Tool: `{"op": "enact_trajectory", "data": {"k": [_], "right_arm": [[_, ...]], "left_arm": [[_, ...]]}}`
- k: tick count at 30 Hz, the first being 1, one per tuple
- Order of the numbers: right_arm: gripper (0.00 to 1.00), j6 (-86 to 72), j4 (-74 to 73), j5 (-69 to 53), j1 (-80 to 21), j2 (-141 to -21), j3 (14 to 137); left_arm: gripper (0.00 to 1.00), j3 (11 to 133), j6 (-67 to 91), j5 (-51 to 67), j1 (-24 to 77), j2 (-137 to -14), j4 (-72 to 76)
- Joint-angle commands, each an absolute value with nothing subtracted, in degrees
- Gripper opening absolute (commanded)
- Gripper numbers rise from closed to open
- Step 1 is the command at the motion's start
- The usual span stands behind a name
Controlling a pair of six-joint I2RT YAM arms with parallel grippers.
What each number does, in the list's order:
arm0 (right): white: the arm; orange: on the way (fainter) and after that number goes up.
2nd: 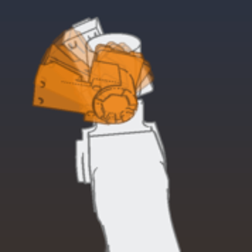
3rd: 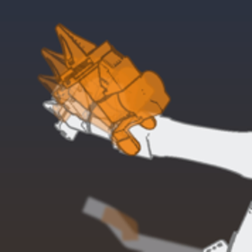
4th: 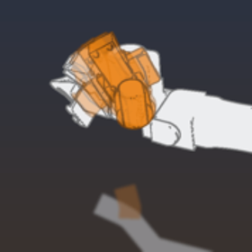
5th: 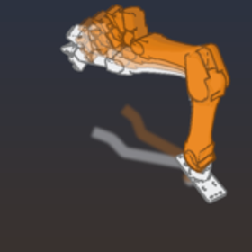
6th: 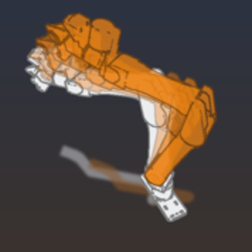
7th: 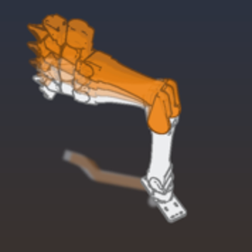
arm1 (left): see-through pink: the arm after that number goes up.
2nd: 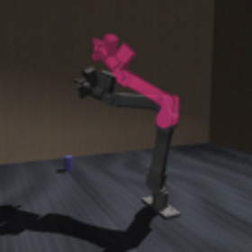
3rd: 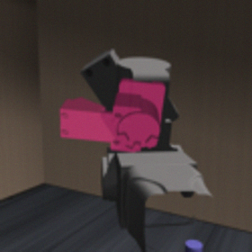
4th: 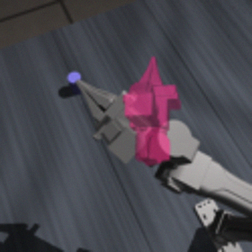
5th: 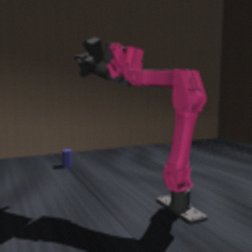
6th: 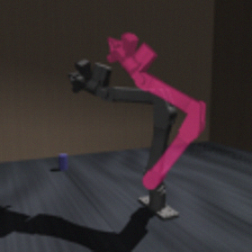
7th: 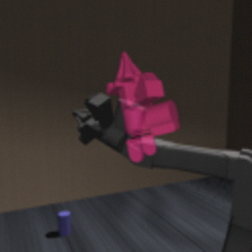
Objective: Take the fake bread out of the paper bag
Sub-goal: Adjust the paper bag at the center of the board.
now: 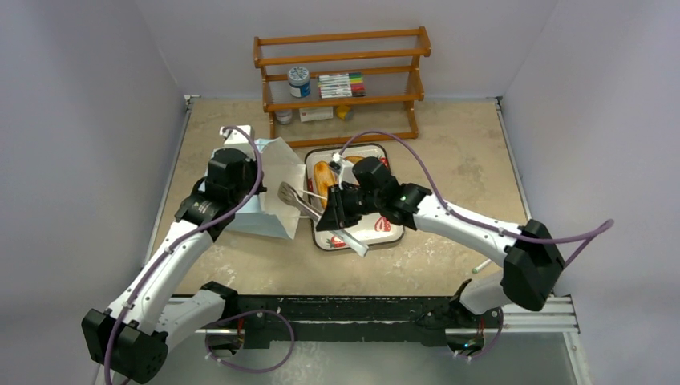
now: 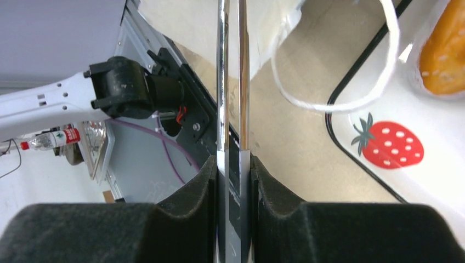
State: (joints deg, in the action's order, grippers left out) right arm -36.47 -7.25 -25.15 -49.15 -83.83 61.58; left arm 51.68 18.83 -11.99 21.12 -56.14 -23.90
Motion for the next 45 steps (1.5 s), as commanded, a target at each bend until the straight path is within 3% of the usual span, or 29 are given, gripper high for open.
{"op": "enact_trajectory", "data": {"k": [1,10,13,17,29,39,45], "right_arm": [[0.00,-37.56,-5.31,-23.49,-49.48,-78.74,58.58],[0.00,-35.77,-2.08,-25.74,-49.61,-87.39,63.32],[0.00,-35.35,-1.01,-26.30,-49.90,-92.07,66.45],[0.00,-35.73,0.37,-27.32,-50.01,-96.75,69.75],[0.00,-39.61,3.70,-26.63,-56.75,-105.99,78.20],[0.00,-46.23,14.84,-27.85,-62.02,-111.96,76.44],[0.00,-45.98,14.47,-27.98,-62.09,-109.25,75.70]], "left_arm": [[0.00,54.58,18.52,-11.99,21.10,-53.45,-24.05],[0.00,57.31,19.72,-6.98,21.48,-56.59,-24.76],[0.13,56.84,21.29,-5.59,21.95,-55.94,-25.44],[0.16,55.75,21.99,-5.75,22.37,-54.32,-26.82],[0.00,58.53,18.24,-9.88,22.39,-50.93,-36.62],[0.00,59.34,20.29,-12.82,22.39,-46.32,-43.30],[0.00,59.33,19.33,-12.09,22.40,-48.41,-42.39]]}}
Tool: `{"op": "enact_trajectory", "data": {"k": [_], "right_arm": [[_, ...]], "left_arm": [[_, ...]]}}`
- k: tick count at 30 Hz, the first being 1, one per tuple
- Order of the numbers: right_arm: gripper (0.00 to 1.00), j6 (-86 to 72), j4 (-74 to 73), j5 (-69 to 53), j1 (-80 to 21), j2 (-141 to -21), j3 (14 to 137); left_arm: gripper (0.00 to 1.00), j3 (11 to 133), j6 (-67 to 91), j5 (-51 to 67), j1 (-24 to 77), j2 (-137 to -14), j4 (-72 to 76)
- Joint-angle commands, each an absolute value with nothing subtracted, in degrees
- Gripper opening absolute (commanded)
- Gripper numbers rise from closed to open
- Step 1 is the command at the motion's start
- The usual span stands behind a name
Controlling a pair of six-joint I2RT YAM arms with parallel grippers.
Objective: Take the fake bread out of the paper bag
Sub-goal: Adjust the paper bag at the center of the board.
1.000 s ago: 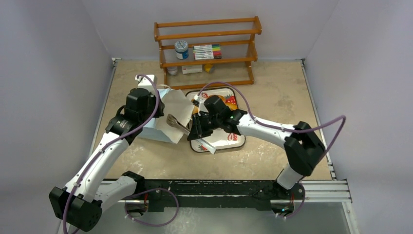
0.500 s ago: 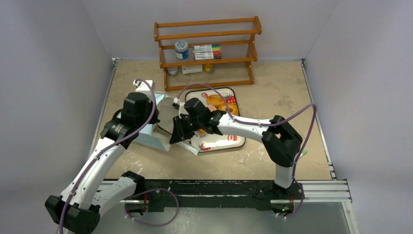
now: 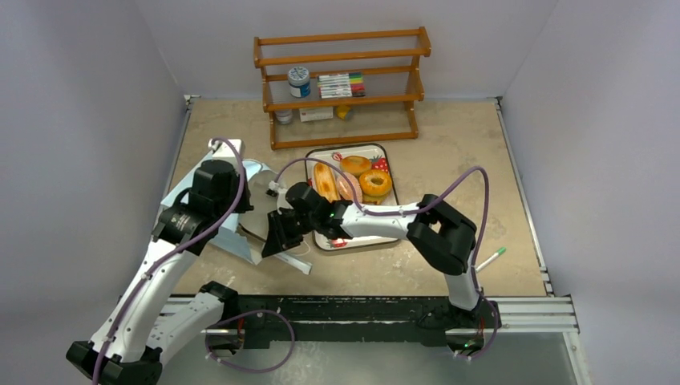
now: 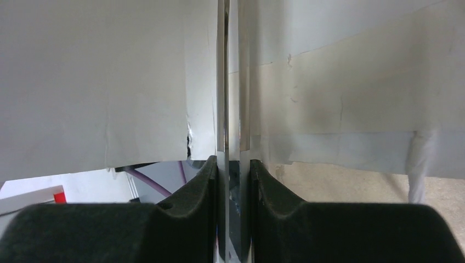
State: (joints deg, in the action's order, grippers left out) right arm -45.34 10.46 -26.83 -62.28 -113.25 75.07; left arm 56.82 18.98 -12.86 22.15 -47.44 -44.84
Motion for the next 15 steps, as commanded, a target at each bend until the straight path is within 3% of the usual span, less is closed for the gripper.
{"op": "enact_trajectory", "data": {"k": [1,15], "right_arm": [[0.00,-46.12,13.93,-28.73,-62.03,-108.76,75.88],[0.00,-55.38,17.46,-38.03,-54.89,-109.32,77.02]], "left_arm": [[0.00,58.99,19.05,-11.57,22.37,-48.79,-41.76],[0.00,58.33,12.78,-6.64,22.41,-51.46,-37.95]]}}
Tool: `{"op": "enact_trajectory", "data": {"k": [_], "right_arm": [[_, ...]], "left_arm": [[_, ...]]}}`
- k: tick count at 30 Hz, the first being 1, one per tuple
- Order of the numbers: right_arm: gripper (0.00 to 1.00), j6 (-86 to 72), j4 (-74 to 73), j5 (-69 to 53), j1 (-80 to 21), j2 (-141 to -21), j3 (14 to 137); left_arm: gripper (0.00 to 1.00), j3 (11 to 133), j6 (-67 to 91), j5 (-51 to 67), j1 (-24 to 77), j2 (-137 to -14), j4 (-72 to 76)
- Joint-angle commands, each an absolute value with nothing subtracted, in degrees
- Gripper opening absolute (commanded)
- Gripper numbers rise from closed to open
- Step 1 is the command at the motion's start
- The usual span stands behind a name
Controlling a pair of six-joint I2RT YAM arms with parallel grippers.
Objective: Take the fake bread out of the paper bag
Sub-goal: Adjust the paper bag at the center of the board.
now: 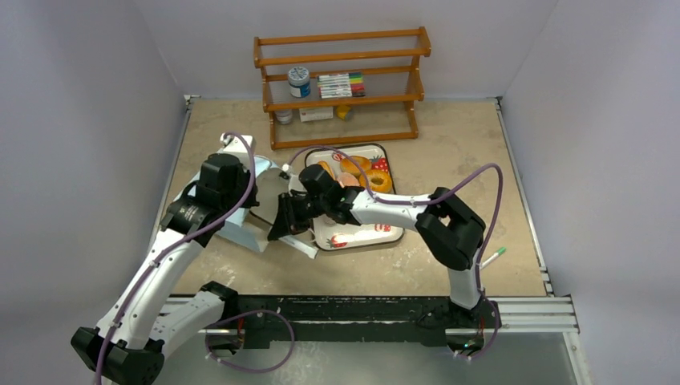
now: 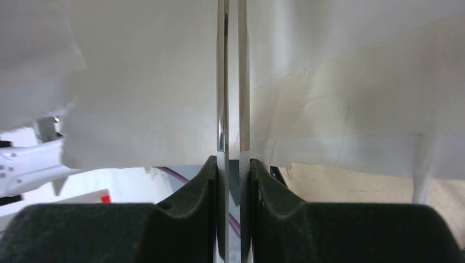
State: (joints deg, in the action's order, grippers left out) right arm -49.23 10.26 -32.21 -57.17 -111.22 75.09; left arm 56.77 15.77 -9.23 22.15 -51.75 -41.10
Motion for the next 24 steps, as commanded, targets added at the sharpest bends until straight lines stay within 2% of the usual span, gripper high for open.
{"op": "enact_trajectory", "data": {"k": [1,8,14,24], "right_arm": [[0.00,-56.83,18.59,-38.47,-54.53,-109.53,77.06],[0.00,-58.12,16.15,-38.35,-54.02,-110.72,82.21],[0.00,-56.60,14.84,-37.41,-53.42,-107.53,78.43],[0.00,-53.07,14.74,-35.23,-54.32,-116.18,82.02]], "left_arm": [[0.00,58.55,11.72,-6.29,22.36,-51.75,-37.94],[0.00,58.85,6.59,-6.01,22.77,-54.03,-37.98],[0.00,59.64,4.36,-6.76,23.16,-55.43,-37.59],[0.00,60.53,4.74,-10.50,27.32,-55.98,-33.92]]}}
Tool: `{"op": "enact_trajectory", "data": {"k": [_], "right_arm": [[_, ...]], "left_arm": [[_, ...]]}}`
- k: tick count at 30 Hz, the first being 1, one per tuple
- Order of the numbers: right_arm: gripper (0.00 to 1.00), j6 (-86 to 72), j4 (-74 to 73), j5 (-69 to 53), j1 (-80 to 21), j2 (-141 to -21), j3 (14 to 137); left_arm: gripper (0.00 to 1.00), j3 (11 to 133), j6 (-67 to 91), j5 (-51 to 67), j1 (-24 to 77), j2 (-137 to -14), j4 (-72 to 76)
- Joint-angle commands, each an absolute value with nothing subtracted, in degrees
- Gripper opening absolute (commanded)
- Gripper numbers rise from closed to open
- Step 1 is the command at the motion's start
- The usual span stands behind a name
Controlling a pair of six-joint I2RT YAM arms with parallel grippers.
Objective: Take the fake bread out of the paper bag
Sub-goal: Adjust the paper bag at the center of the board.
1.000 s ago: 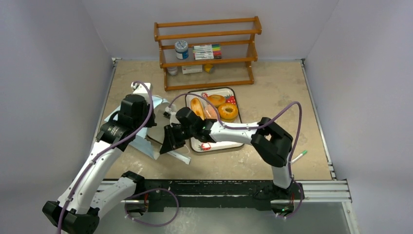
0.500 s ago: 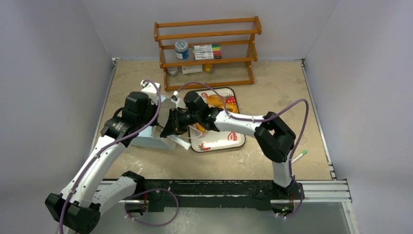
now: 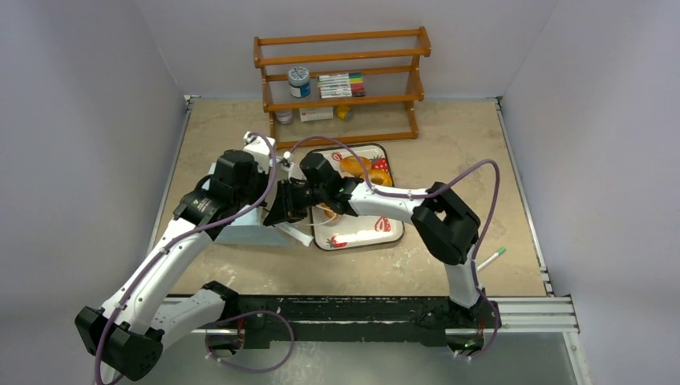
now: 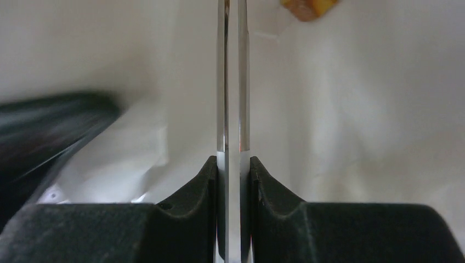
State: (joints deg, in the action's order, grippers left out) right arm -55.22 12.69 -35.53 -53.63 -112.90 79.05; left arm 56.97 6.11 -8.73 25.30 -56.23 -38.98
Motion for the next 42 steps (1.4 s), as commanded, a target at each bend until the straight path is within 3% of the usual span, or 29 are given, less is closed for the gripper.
{"op": "enact_trajectory", "data": {"k": [1,9,12,18,24,29,35,40,42], "right_arm": [[0.00,-52.94,14.98,-34.73,-54.82,-117.04,82.09],[0.00,-55.61,21.65,-33.18,-58.47,-120.67,80.73],[0.00,-57.40,25.33,-32.79,-58.70,-120.59,79.57],[0.00,-57.96,26.69,-31.48,-58.68,-121.55,80.37],[0.00,-58.29,26.68,-32.16,-58.66,-123.48,80.51],[0.00,-57.95,26.99,-30.75,-58.58,-125.33,82.93],[0.00,-58.71,29.12,-30.59,-58.57,-126.51,84.30],[0.00,-57.30,28.06,-30.42,-58.58,-125.83,84.18],[0.00,-56.23,27.09,-30.24,-58.56,-125.41,84.17]], "left_arm": [[0.00,60.70,4.69,-11.09,27.55,-56.05,-33.40],[0.00,60.60,7.46,-14.46,27.77,-57.66,-30.15],[0.13,61.14,8.60,-14.78,27.82,-58.71,-31.20],[0.28,61.39,12.52,-15.94,27.78,-57.73,-33.92],[0.32,61.06,20.33,-22.11,27.77,-54.23,-33.93],[0.32,61.49,37.20,-38.12,27.77,-52.52,-37.54],[0.30,65.66,70.55,-60.62,27.77,-56.54,-60.76],[0.31,74.08,90.90,-66.78,27.77,-68.05,-82.54],[0.33,75.42,92.54,-67.87,27.77,-70.07,-84.44]]}}
